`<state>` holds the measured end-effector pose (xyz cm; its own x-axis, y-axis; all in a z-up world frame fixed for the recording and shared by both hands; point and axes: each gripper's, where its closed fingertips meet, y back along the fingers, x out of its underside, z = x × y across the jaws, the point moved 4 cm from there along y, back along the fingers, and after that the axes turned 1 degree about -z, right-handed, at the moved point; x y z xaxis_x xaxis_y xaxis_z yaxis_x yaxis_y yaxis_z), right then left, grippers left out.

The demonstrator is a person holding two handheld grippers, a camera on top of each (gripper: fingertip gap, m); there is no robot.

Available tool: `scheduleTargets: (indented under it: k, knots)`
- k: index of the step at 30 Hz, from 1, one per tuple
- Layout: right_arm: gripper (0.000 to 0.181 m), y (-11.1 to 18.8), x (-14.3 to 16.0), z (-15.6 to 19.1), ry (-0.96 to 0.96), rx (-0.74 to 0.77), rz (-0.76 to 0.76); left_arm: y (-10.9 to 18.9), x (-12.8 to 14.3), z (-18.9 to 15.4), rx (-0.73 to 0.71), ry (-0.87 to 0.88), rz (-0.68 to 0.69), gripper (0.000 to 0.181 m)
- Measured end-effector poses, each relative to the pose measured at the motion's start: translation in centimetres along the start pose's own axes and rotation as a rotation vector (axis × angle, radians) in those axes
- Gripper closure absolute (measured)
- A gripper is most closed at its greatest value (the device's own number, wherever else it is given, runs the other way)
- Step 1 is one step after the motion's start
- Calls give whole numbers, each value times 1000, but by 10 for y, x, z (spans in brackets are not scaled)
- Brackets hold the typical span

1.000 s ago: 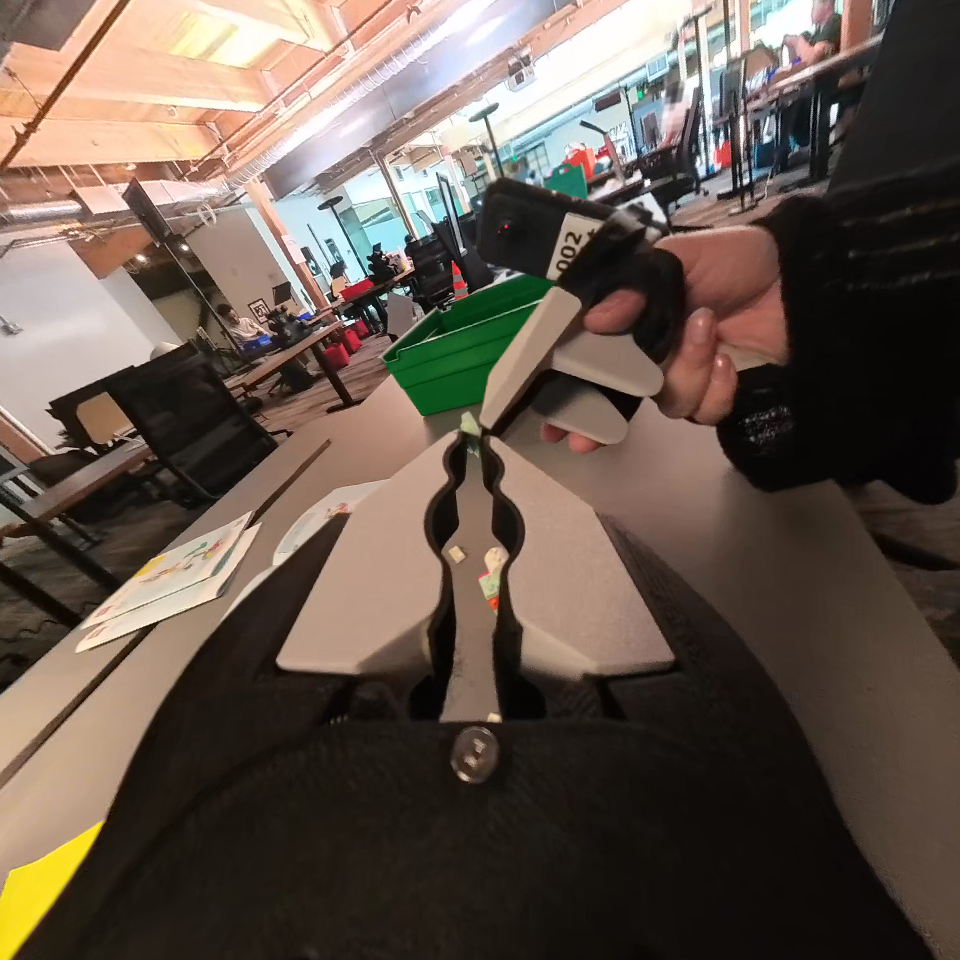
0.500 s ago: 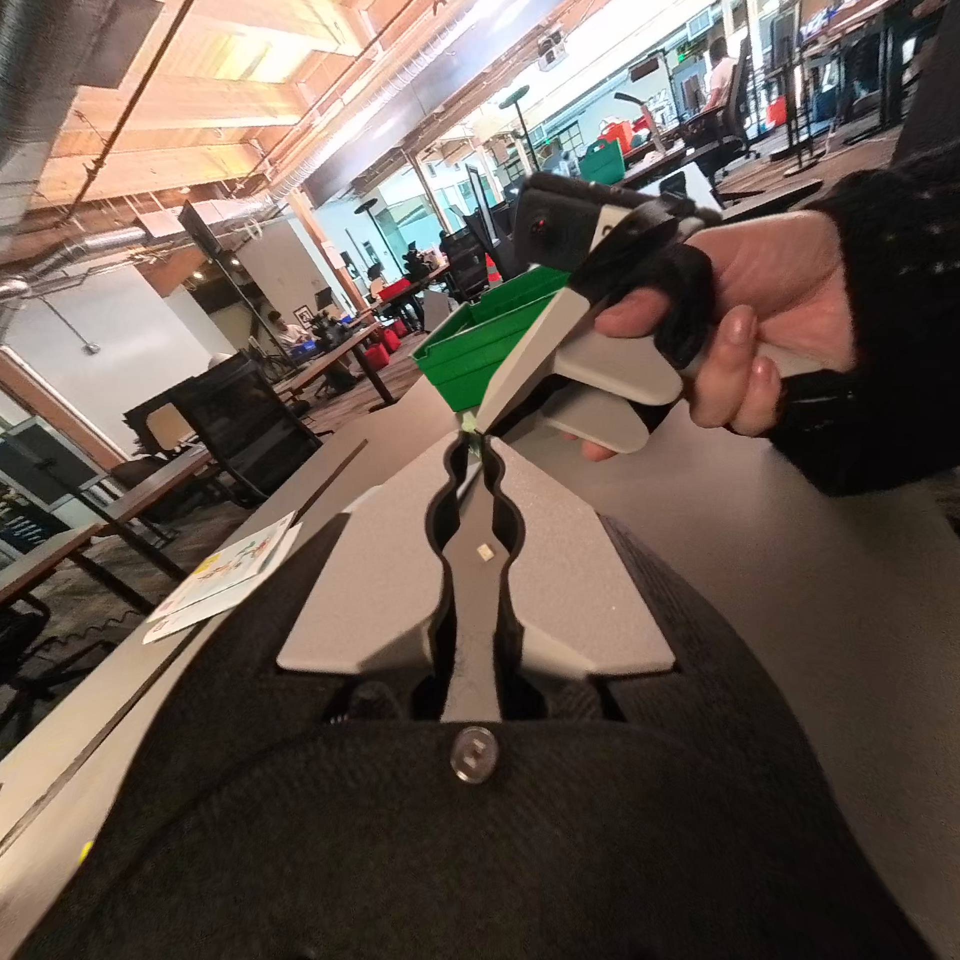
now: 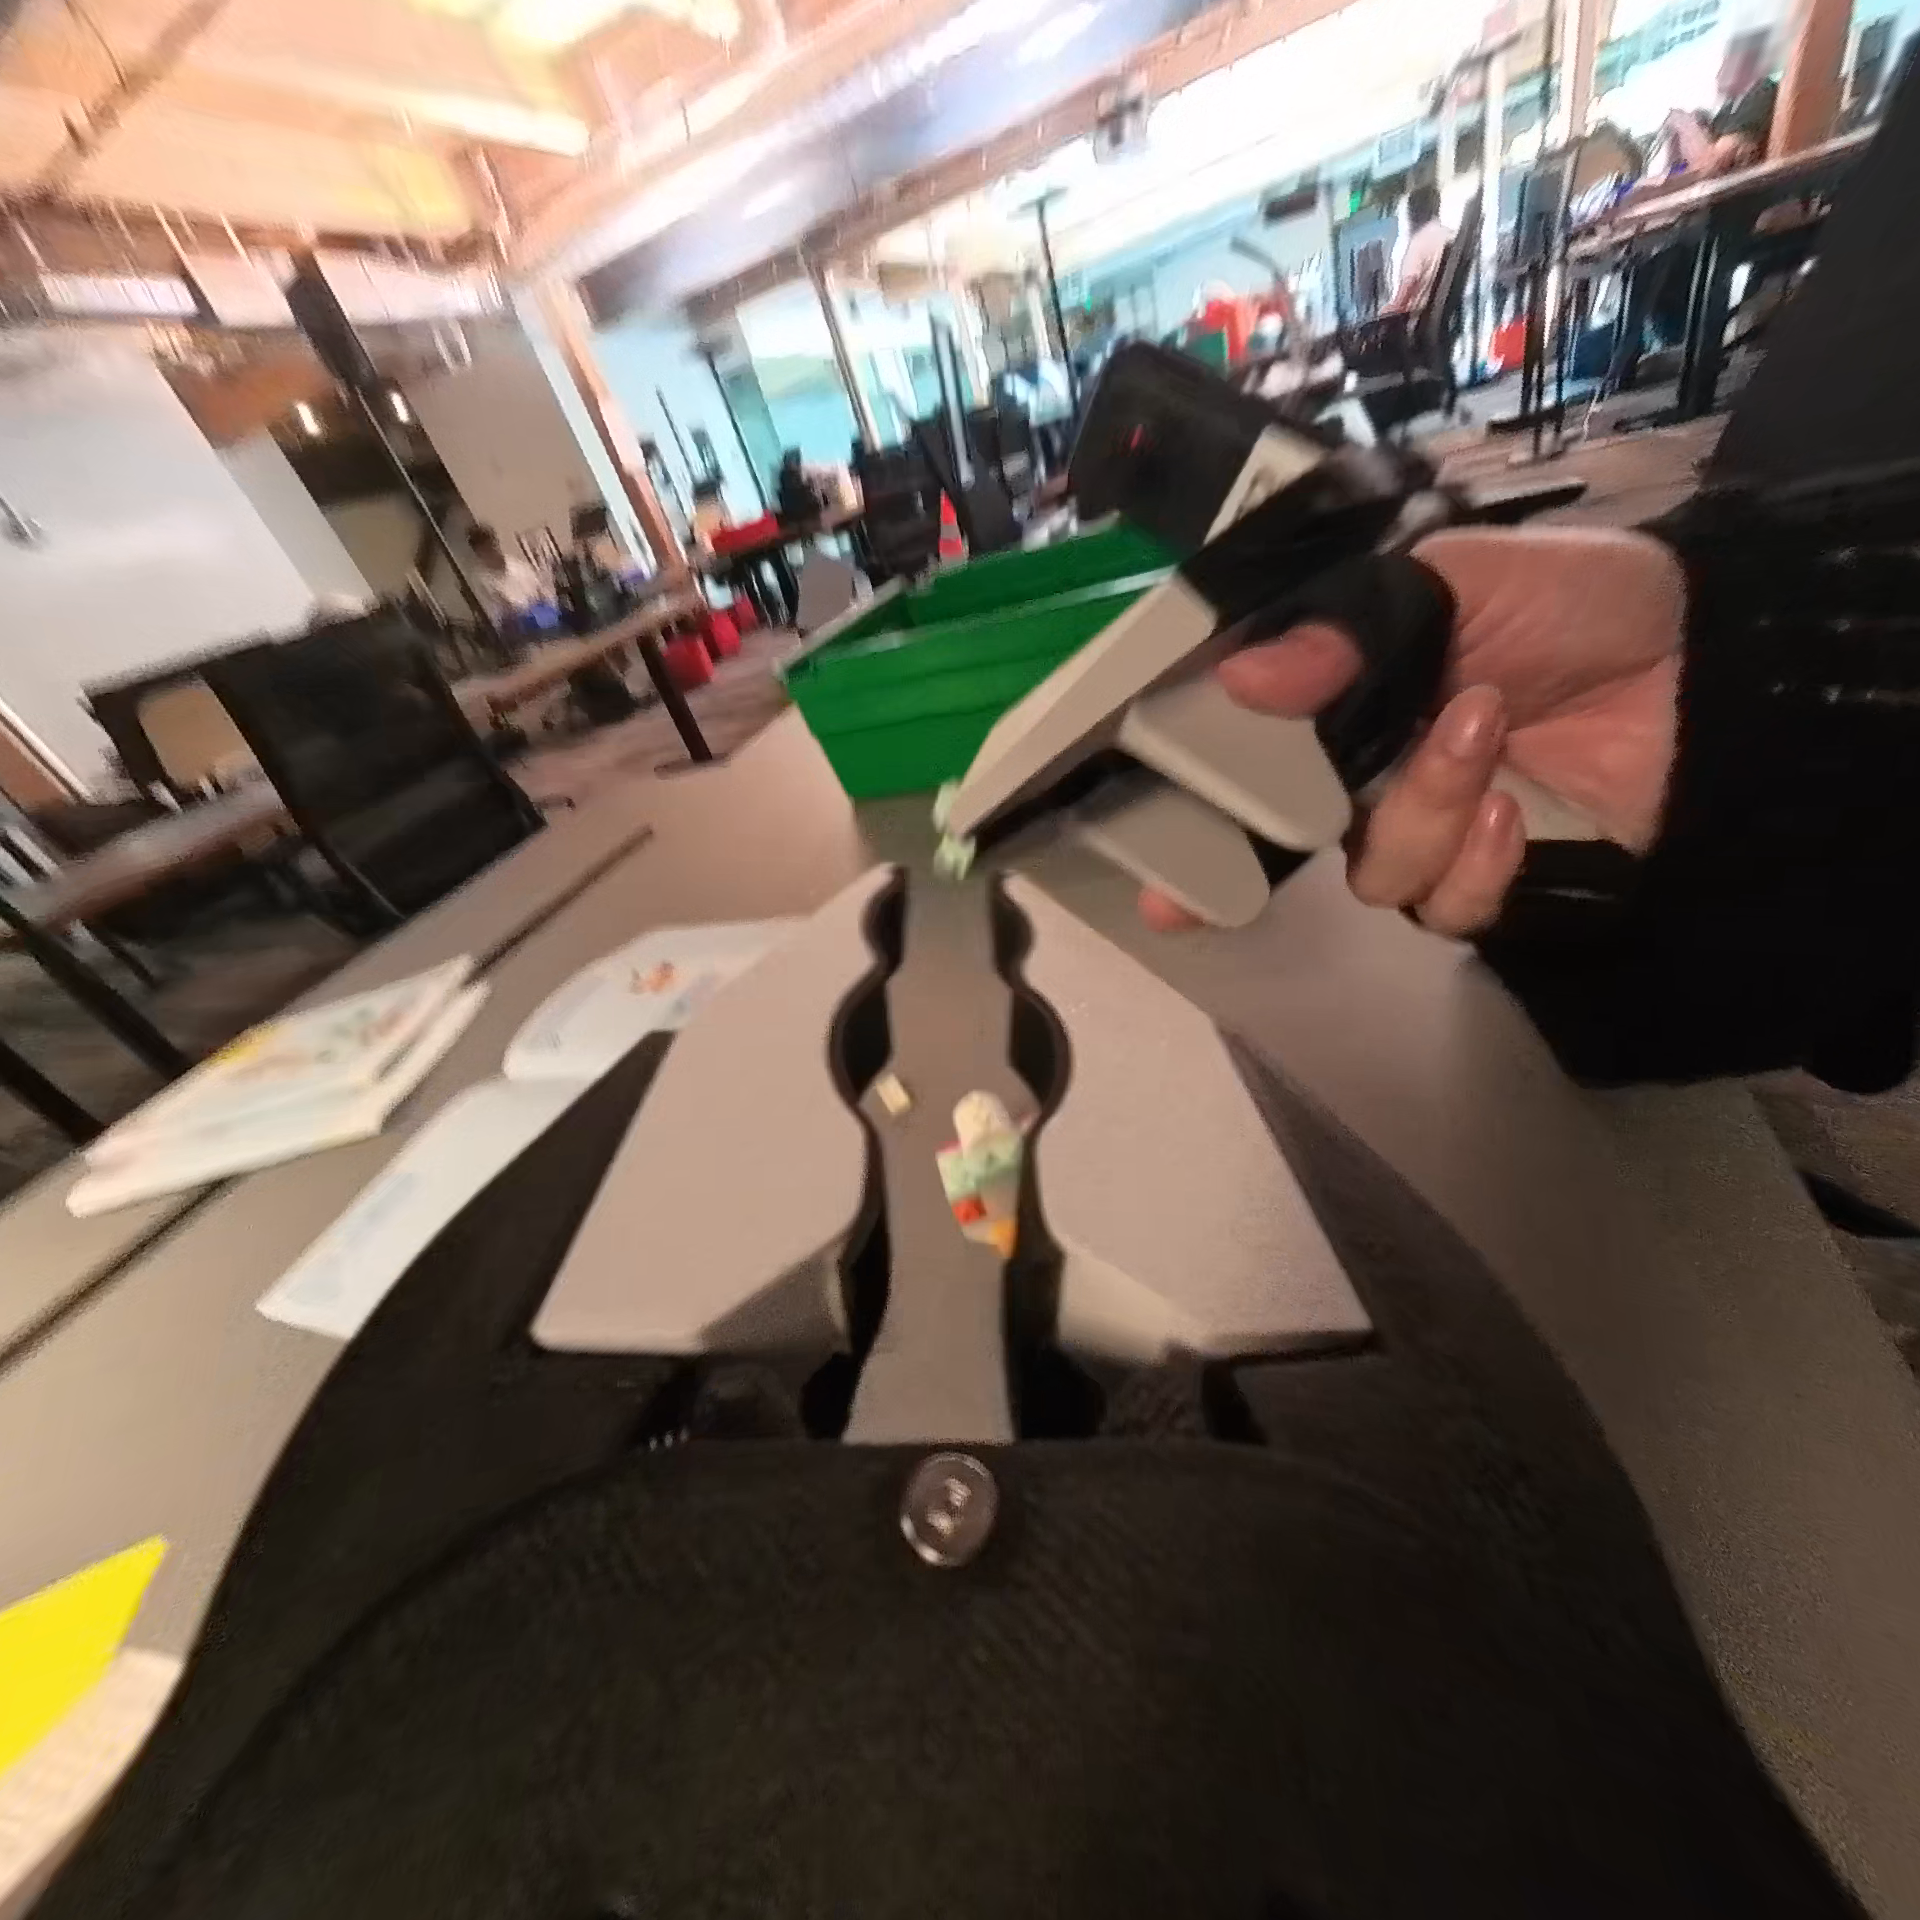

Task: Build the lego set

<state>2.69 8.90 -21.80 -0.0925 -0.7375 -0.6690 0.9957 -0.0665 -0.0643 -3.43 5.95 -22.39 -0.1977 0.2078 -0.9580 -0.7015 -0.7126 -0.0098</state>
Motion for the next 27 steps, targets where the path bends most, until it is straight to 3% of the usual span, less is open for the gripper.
scheduleTargets:
  k: [1,4,7,10,21,27]
  knots:
    - [176,5,-4,-5,51,38,6,-3,10,2,4,37,65,153]
    - [176,24,-14,-23,287,203,103,-13,44,4,56,182,278,130]
    - [175,37,-17,-37,535,346,284,-21,60,2,111,327,398,121]
    - [175,39,-17,-43,711,396,464,-27,78,1,147,404,517,114]
    - [175,12,10,-58,1134,290,1046,-35,95,-8,211,308,658,138]
    - [175,5,13,-61,1221,284,1160,-42,97,-9,211,295,674,140]
